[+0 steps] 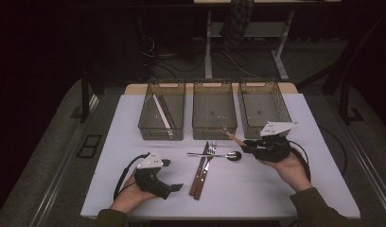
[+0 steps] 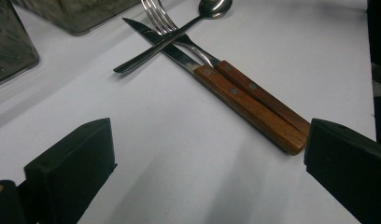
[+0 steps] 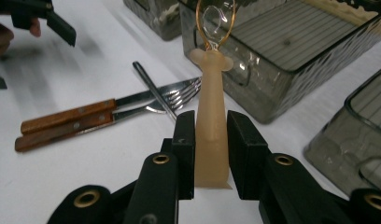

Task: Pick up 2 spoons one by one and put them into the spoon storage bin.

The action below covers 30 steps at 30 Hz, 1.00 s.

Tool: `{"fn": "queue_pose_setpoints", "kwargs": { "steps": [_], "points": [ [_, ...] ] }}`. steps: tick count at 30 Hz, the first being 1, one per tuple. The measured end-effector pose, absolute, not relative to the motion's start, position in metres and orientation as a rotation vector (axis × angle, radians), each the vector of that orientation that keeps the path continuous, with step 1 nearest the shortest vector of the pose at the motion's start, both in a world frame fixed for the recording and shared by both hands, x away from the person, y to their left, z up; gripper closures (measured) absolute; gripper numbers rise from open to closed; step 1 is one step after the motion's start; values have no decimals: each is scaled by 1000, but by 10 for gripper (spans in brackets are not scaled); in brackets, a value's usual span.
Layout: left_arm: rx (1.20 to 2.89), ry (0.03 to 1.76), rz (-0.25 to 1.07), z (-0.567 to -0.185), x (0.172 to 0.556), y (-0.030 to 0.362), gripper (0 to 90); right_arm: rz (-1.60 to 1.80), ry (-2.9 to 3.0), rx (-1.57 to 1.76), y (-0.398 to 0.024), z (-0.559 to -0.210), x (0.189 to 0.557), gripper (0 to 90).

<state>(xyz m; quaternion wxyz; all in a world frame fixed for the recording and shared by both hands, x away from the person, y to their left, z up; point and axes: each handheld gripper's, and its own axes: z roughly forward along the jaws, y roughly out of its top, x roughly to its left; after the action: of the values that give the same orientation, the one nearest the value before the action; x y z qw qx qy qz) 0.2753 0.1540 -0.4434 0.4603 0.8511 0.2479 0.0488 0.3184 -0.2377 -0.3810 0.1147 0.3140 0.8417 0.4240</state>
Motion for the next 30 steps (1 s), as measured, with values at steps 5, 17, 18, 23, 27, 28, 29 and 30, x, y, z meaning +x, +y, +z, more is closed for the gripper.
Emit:
{"fn": "queue_pose_setpoints", "kwargs": {
  "steps": [5, 17, 18, 23, 27, 28, 29, 30],
  "points": [
    [2091, 608, 116, -443, 275, 153, 3, 1260, 2439, 940, -231, -379, 328, 734],
    [2093, 604, 116, -443, 274, 152, 3, 1307, 2373, 997, -217, -374, 351, 734],
    [2090, 607, 116, -443, 274, 152, 3, 1310, 2369, 1003, -216, -374, 354, 734],
    [2089, 605, 113, -443, 274, 151, 3, 1298, 2359, 1030, -208, -370, 367, 734],
    [2085, 602, 113, -443, 274, 151, 3, 1269, 2356, 1040, -202, -365, 380, 734],
    [2084, 601, 113, -442, 274, 151, 3, 1257, 2358, 1046, -200, -364, 383, 733],
    [2084, 600, 114, -442, 274, 151, 3, 1247, 2359, 1052, -199, -364, 387, 733],
    [2083, 600, 114, -442, 274, 151, 3, 1239, 2359, 1060, -198, -363, 390, 733]
  ]
}}
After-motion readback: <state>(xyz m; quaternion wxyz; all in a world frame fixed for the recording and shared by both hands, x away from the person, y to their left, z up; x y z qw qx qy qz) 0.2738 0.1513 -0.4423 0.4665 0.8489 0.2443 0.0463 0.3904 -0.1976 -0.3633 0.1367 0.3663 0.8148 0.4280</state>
